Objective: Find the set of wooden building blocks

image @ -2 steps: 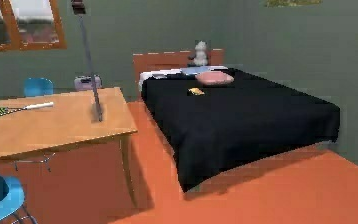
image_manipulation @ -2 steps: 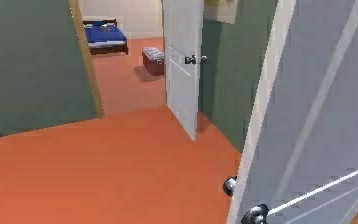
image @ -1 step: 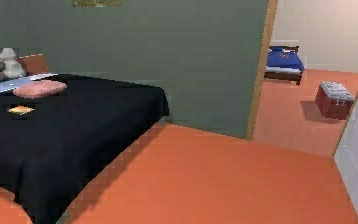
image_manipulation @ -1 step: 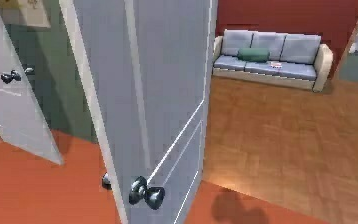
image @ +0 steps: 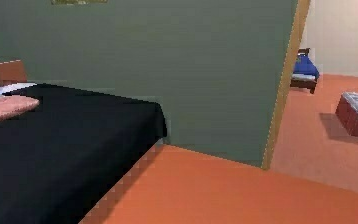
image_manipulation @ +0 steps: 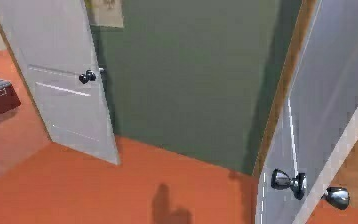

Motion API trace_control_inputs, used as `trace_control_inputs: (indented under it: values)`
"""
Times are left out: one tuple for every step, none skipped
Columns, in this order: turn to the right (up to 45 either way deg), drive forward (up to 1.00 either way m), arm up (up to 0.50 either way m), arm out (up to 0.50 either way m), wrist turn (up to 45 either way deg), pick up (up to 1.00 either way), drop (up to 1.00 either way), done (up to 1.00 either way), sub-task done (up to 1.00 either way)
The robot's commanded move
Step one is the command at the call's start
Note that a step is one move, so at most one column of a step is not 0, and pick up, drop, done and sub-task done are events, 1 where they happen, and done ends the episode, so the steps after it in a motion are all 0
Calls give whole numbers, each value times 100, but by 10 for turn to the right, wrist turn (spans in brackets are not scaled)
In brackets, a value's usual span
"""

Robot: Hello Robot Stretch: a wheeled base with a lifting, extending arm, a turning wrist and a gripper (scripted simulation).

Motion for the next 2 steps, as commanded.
trace_control_inputs:
  values:
    - [450, 0, 0, 0, 0, 0, 0, 0, 0]
    - [360, 0, 0, 0, 0, 0, 0, 0, 0]
